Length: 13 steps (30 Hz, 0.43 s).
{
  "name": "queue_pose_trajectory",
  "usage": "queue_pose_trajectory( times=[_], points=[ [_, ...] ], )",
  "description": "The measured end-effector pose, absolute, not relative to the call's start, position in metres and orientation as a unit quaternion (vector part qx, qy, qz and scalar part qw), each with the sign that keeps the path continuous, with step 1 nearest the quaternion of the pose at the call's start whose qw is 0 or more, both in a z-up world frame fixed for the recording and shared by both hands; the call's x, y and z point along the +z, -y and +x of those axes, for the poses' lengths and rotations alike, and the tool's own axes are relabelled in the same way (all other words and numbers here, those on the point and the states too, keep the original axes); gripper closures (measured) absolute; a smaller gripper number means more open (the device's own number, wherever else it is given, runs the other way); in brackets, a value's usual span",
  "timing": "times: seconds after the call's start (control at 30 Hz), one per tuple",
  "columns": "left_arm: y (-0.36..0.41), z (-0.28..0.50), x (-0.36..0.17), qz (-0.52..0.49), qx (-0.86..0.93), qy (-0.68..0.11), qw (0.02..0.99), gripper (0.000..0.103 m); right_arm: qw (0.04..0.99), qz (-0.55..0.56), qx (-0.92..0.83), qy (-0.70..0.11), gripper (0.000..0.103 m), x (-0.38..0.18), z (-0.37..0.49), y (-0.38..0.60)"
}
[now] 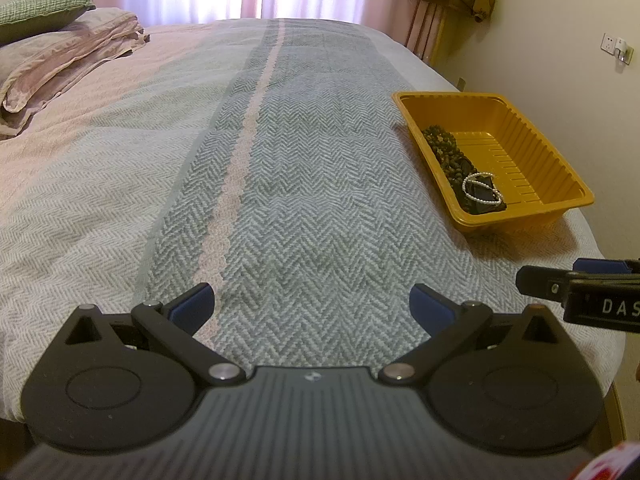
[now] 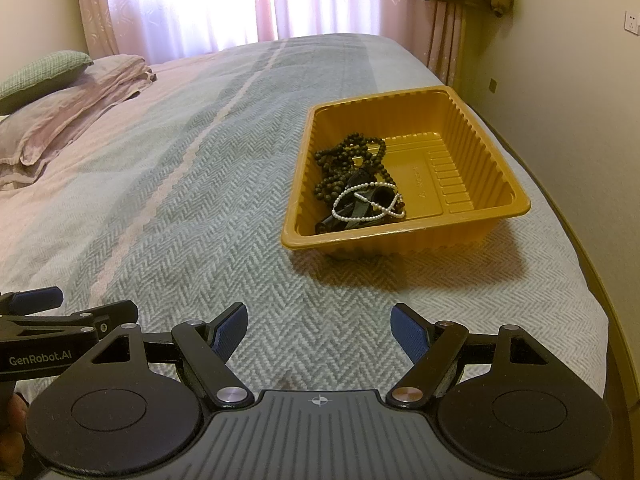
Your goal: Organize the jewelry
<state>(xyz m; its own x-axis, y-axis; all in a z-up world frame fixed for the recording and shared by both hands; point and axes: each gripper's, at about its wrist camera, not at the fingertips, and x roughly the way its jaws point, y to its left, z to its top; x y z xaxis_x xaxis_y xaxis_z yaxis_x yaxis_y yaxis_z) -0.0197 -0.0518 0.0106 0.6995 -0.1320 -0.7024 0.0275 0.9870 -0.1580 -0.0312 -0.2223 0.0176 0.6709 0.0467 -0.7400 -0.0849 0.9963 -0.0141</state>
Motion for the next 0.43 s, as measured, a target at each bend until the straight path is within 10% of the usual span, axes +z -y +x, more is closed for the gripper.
queue_pose_trajectory(
  times=[0.43],
  points=[
    [0.0481, -0.0187, 0.0136, -0.073, -0.047, -0.367, 0.926, 0.000, 0.914, -0.022, 0.039, -0.403, 0.025, 0.0192, -0.0312, 0.2214]
  ],
)
